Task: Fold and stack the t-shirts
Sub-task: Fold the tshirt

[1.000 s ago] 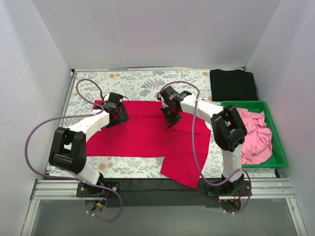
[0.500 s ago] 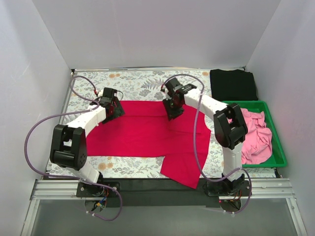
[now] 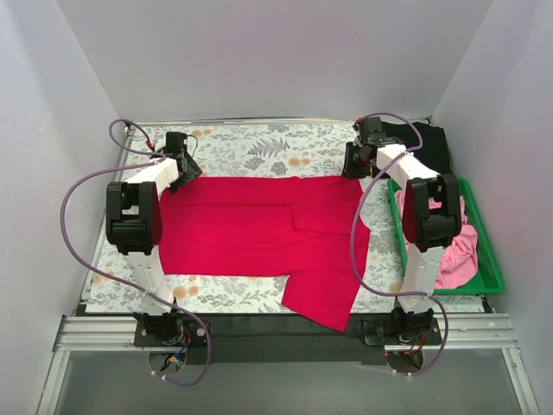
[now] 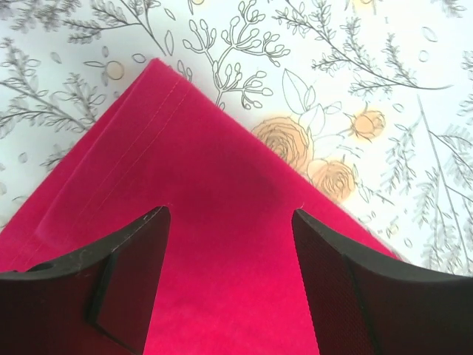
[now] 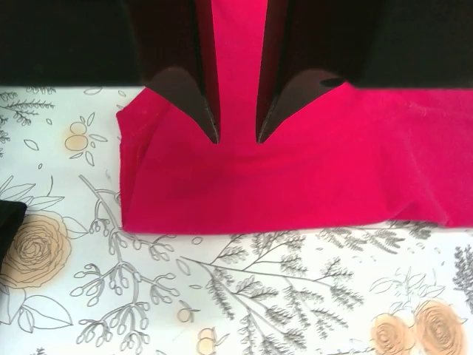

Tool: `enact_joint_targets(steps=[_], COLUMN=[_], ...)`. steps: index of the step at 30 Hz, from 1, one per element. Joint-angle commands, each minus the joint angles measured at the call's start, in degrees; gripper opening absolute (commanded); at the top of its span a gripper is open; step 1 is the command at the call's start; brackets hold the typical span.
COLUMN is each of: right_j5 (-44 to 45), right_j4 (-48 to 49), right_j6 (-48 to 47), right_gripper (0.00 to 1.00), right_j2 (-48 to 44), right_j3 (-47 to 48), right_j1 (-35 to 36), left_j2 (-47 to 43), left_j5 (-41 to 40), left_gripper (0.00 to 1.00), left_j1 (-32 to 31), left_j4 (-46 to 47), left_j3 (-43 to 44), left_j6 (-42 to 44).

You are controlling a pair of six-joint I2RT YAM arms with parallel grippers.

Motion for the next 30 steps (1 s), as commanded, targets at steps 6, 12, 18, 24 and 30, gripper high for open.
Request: enact_joint_targets(steps=[6,12,18,24,30], right_j5=[-0.2,0.2,-0.3,-1.3,-3.8], right_j4=[7.9,7.9,7.8,6.8,5.8], right_j6=[3.9,5.0,4.7,3.7,0.4], right_gripper=[0.28,0.28,0.30,0.33,0.36], right_j2=[4.3,7.5,12.2,17.9,17.8], right_j3=[-4.5,-4.6,0.8,11.5,19.4], right_j1=[-4.1,-7.3,-8.8,-9.2,-9.4], left_j2=[6.3,7.9,11.4,16.5,17.9], left_j5=[-2.4,-1.5,2.2,6.1,8.3], left_gripper=[0.60,0.60,0.60,0.61,0.66], left_j1=[1.4,4.6,4.7,4.7,4.7], left_j4=[1.7,0.7,0.5,0.5,-0.5], left_j3=[4.5,3.7,6.8,13.6,23.4], left_j6=[-1.9,-3.8,-3.5,-4.0,-2.4])
